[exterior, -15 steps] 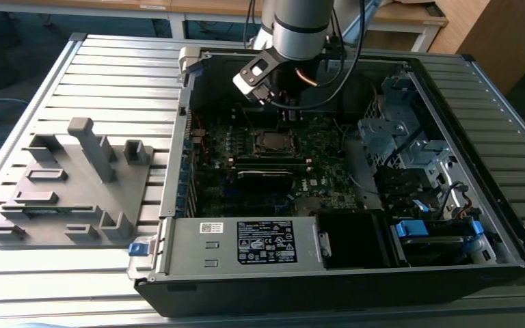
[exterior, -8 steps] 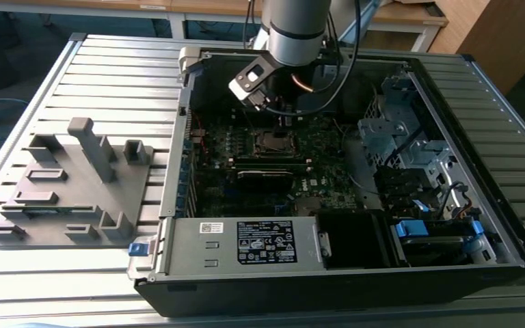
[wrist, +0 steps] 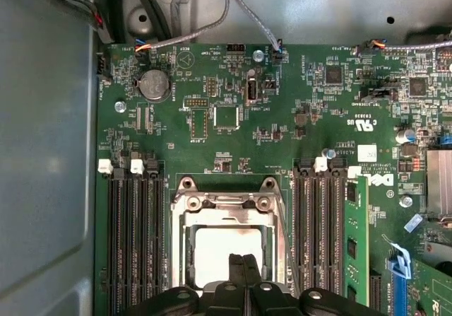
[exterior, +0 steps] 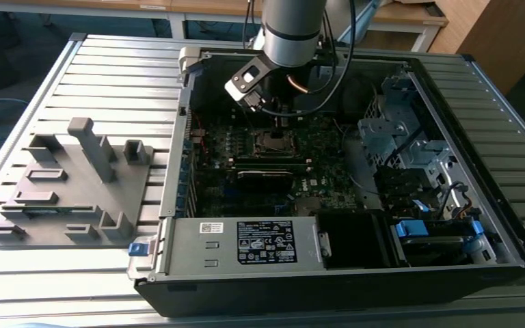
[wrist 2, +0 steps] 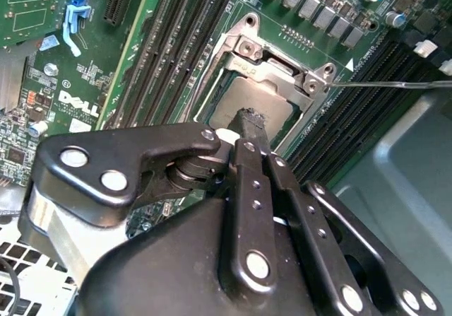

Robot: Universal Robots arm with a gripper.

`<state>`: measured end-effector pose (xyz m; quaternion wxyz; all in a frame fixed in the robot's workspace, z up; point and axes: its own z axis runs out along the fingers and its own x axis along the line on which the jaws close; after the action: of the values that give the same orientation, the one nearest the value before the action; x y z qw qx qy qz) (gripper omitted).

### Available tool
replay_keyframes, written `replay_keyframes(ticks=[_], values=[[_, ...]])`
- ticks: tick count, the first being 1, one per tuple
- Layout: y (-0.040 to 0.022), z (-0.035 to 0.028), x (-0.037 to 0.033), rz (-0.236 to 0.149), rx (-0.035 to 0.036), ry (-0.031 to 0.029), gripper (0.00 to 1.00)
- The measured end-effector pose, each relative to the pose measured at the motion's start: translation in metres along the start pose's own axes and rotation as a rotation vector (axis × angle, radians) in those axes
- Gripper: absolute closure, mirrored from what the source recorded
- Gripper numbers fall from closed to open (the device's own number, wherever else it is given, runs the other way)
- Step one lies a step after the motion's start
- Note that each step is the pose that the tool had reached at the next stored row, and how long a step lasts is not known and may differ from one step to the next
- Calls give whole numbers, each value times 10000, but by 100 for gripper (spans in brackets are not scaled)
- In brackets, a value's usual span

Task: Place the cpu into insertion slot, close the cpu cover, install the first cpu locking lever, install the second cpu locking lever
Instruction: 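Close the cpu cover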

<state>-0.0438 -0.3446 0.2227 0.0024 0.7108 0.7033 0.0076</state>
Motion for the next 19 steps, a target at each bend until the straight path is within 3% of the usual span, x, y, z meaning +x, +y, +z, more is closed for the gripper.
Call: replay_keyframes(ticks=[4, 19], values=[[0, 3, 1, -244, 0, 15, 90], [0, 16, 0, -2970, 23, 58, 90]])
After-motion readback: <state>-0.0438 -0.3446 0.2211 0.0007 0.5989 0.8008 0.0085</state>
